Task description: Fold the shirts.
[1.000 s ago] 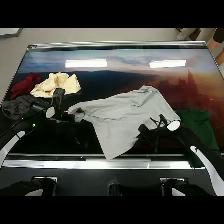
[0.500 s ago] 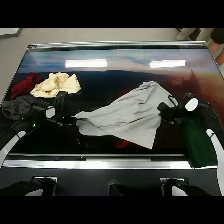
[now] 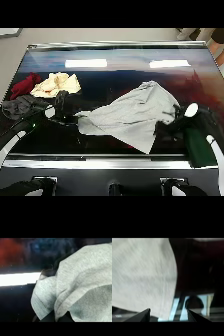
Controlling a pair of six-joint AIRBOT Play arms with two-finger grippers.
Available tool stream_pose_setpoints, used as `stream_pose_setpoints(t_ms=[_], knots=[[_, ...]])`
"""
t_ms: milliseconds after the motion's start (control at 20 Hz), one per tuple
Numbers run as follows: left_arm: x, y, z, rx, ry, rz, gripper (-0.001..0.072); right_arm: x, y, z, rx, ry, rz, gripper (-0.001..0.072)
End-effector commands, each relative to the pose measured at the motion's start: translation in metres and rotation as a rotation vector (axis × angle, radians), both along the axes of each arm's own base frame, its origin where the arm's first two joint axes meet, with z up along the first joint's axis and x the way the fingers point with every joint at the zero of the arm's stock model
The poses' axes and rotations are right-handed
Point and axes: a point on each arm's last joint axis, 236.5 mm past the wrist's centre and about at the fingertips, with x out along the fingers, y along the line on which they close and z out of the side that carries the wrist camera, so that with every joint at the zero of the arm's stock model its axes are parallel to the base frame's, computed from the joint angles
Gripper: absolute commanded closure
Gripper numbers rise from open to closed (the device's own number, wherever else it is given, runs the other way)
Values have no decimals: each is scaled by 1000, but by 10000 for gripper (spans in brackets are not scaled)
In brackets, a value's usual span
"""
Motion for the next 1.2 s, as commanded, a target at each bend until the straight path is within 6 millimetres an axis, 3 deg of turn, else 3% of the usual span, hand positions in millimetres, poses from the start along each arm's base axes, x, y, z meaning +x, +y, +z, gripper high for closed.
stream_pose_setpoints(t_ms=[0,150,300,400,450,550,600,650,750,800,850,900,950,1000,1050,1100,1150], knots=[[0,-1,0,-4,0,1,671,-42,40,-28,169,72,-49,163],[-3,0,-1,0,13,1,671,-40,59,-40,251,52,-154,163],[-6,1,-1,3,24,0,671,-33,54,-49,223,23,-197,185],[-4,1,-1,2,18,0,671,-13,52,-50,223,-42,-262,414],[-4,1,-1,2,17,-2,671,-2,53,-47,235,-78,-283,679],[0,7,5,45,-5,-74,672,20,53,-25,245,-175,-198,669],[7,15,20,83,-37,-83,672,35,49,-4,229,-242,-136,669],[19,23,46,121,-100,-91,673,54,43,27,197,-343,-61,669],[55,34,140,166,-343,-84,673,103,22,132,65,-682,119,669],[69,34,204,151,-504,-68,673,125,10,212,-32,-921,176,669],[76,32,286,105,-702,-45,672,136,-4,307,-139,-1186,166,669],[68,32,376,49,-916,-22,673,126,-15,401,-231,-1433,132,669],[46,36,459,-6,-1115,-2,672,95,-21,493,-304,-1672,89,669],[10,45,540,-56,-1319,21,672,52,-24,560,-357,-1848,56,669],[-29,55,600,-97,-1473,42,671,7,-25,607,-392,-1974,25,669],[-71,64,644,-162,-1588,69,671,-37,-24,640,-390,-2068,-11,669],[-108,64,671,-243,-1665,57,672,-70,-20,658,-366,-2126,-37,669]])
